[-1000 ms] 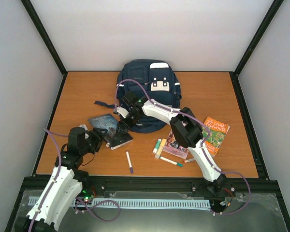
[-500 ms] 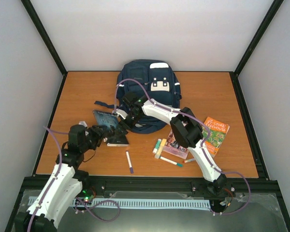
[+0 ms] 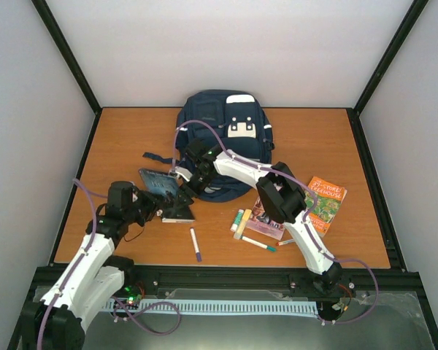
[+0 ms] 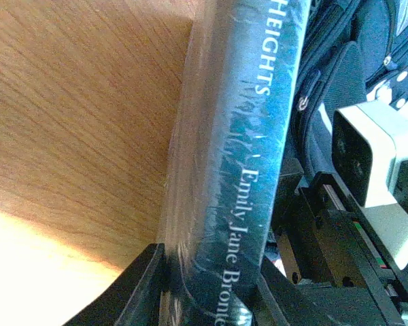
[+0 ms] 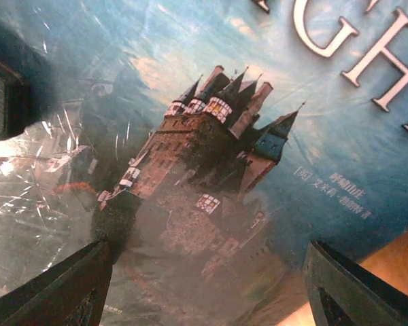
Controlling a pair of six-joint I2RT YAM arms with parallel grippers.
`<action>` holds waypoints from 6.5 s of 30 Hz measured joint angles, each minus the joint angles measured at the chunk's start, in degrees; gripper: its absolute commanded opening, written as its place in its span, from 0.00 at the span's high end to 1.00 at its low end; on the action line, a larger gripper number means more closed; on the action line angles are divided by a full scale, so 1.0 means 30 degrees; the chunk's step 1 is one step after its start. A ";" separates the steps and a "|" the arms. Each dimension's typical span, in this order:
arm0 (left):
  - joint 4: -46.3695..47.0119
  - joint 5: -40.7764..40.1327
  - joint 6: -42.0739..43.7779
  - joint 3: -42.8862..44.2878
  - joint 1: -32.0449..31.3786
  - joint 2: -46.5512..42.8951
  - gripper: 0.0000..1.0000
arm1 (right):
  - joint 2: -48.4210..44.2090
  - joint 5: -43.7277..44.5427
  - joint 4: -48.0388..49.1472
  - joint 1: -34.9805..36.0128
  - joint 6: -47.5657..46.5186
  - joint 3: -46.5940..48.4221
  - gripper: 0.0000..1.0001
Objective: Pack the student bag
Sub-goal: Pick up the book from the center of the board, then adjust the student bag at the center of the board, then place the book in the student bag.
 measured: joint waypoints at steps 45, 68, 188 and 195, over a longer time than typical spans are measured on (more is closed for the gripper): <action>0.7227 0.5238 0.5166 1.6466 -0.7351 1.2378 0.99 | -1.7566 -0.5748 0.2273 -1.3865 0.3067 -1.0440 0.10; 1.6546 0.5370 0.1851 1.3449 -0.8291 1.4098 0.82 | -1.9052 -0.9253 0.5829 -1.4775 0.8743 -1.2429 0.46; -0.5814 -0.6237 1.6553 2.2017 -0.9799 1.9227 0.44 | -2.0728 -0.1829 0.4408 -2.1930 -0.0146 -1.9416 0.97; -0.7519 -0.6900 1.9220 2.3962 -1.1409 2.2658 0.44 | -2.0458 -0.1209 0.4481 -2.3132 0.0219 -1.9416 0.97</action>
